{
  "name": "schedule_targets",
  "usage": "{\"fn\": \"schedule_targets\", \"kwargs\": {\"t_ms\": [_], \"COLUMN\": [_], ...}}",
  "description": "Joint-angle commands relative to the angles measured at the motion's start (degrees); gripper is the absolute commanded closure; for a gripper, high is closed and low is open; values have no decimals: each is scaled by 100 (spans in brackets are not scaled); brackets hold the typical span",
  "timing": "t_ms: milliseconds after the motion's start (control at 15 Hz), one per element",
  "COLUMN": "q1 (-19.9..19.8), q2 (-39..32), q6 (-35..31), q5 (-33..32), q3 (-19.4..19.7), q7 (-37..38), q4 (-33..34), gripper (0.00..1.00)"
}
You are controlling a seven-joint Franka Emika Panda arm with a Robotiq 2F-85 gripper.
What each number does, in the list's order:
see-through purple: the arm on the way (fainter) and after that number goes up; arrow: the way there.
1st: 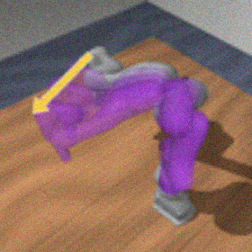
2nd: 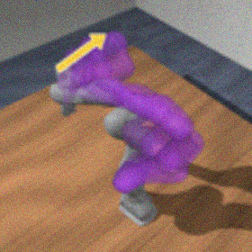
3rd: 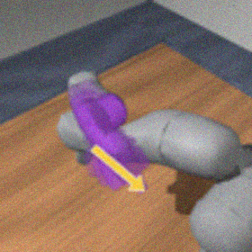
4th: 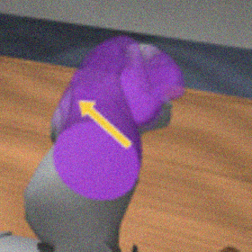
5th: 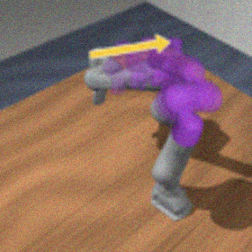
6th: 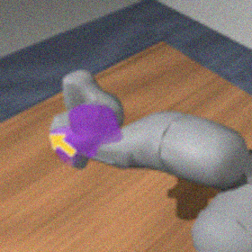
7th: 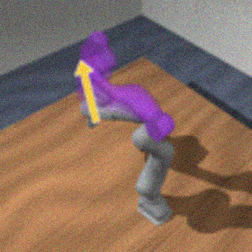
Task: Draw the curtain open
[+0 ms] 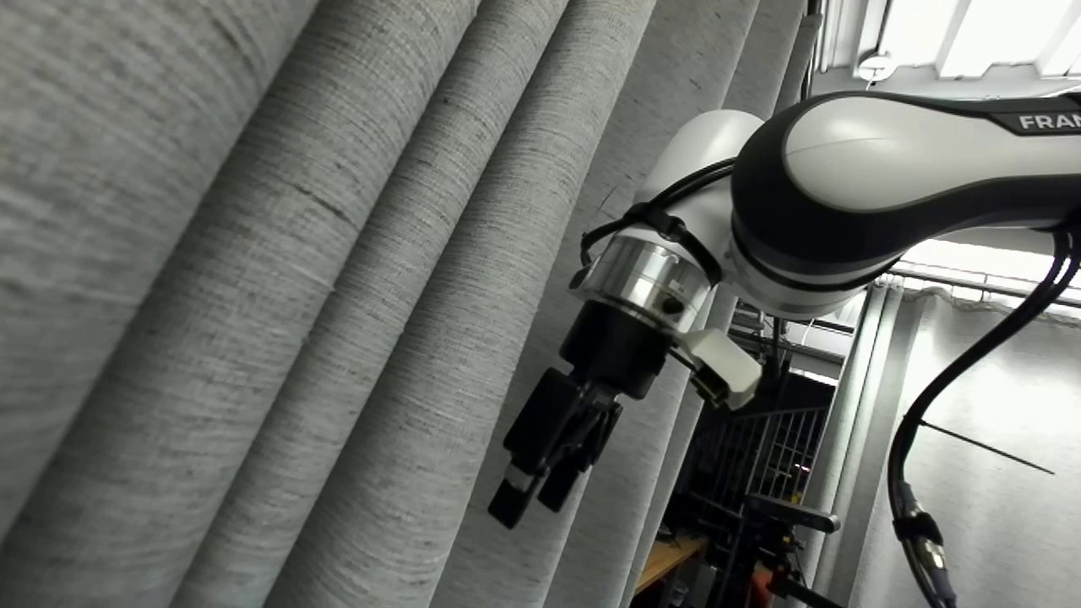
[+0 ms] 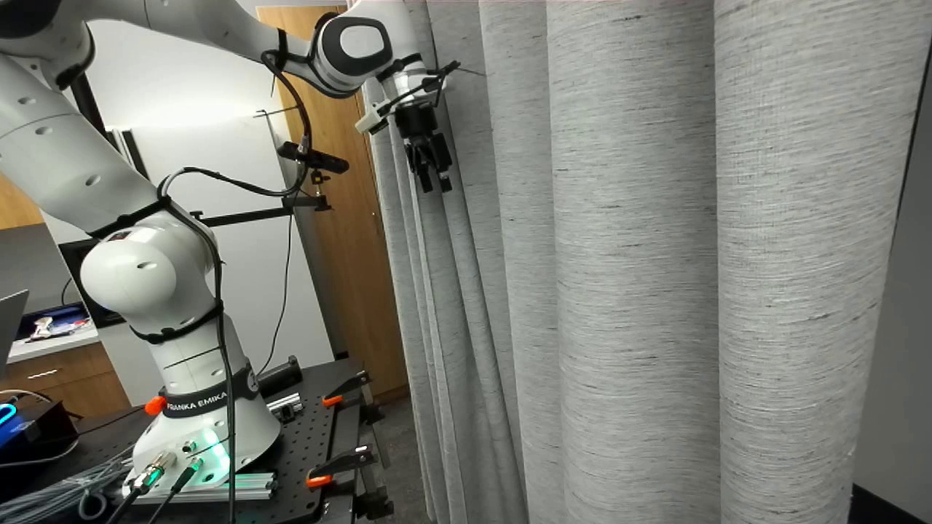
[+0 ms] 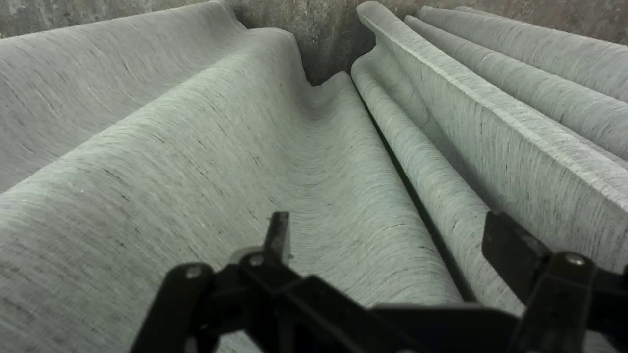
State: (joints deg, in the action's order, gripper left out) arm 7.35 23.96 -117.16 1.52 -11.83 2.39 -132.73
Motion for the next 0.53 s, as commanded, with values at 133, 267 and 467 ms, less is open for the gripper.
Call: {"fn": "schedule_targets", "kwargs": {"t_ms": [133, 267, 467], "q1": [9, -6, 47], "q2": [0, 3, -13], "q6": [41, 45, 155], "q5": [-169, -182, -147], "q3": [-7, -24, 27], "q7": [272, 397, 276], "q4": [18, 15, 43], "gripper": [0, 0, 0]}}
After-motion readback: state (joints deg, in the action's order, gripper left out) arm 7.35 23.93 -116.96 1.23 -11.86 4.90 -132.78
